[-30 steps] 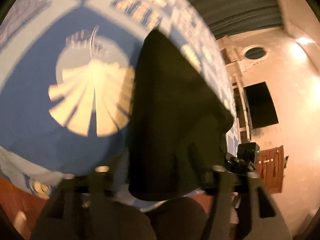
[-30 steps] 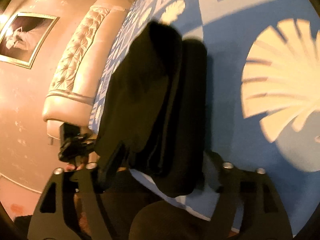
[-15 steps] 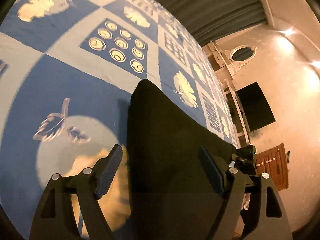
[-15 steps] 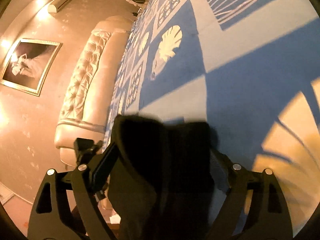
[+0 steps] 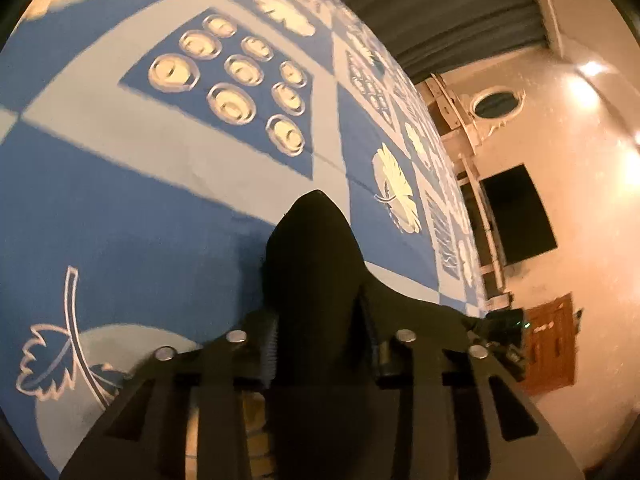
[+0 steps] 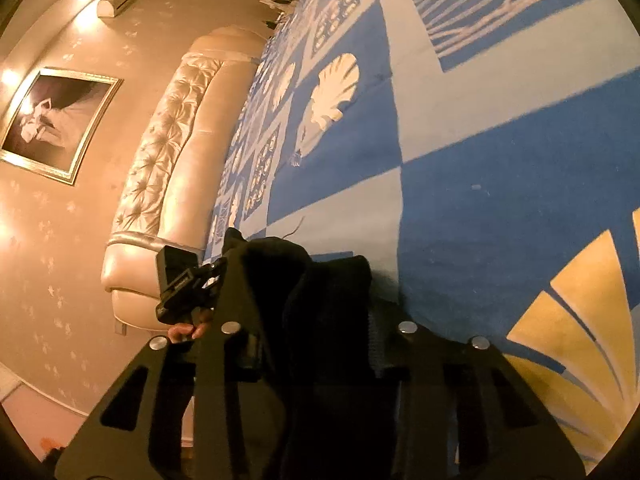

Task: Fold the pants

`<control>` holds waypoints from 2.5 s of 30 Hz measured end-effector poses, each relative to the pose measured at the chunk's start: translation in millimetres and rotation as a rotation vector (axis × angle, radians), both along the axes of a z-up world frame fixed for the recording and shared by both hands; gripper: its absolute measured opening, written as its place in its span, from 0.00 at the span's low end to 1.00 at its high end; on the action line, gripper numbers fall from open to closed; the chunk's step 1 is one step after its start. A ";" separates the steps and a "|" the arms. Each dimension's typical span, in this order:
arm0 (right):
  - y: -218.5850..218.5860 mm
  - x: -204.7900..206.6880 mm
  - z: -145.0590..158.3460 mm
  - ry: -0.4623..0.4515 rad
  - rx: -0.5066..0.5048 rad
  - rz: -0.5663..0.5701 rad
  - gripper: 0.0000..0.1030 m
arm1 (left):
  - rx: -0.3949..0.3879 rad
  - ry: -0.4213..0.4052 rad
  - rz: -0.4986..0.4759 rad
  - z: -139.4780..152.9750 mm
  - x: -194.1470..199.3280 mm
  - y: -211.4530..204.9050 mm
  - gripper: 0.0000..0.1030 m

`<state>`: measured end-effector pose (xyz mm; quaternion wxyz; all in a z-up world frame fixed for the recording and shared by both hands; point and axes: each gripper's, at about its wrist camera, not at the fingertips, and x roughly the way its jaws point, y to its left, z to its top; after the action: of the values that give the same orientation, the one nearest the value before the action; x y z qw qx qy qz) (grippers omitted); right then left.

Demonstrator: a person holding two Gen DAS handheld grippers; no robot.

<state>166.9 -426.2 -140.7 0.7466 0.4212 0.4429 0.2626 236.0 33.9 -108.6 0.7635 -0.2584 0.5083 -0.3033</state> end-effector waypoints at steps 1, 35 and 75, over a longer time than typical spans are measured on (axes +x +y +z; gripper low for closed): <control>0.4 0.3 2.9 -0.012 -0.010 0.000 0.32 | 0.007 -0.014 -0.001 2.7 0.4 -0.9 0.28; 3.6 42.2 -11.7 -0.026 0.041 -0.075 0.32 | -0.012 -0.020 0.023 -2.5 50.8 0.2 0.27; 35.8 -73.2 -17.5 0.005 0.152 -0.080 0.27 | -0.092 0.025 0.000 -5.5 -95.4 17.6 0.32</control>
<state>93.7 -390.4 -158.2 0.7212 0.4949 0.4062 0.2643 140.6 51.5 -114.1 0.7443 -0.2968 0.5035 -0.3232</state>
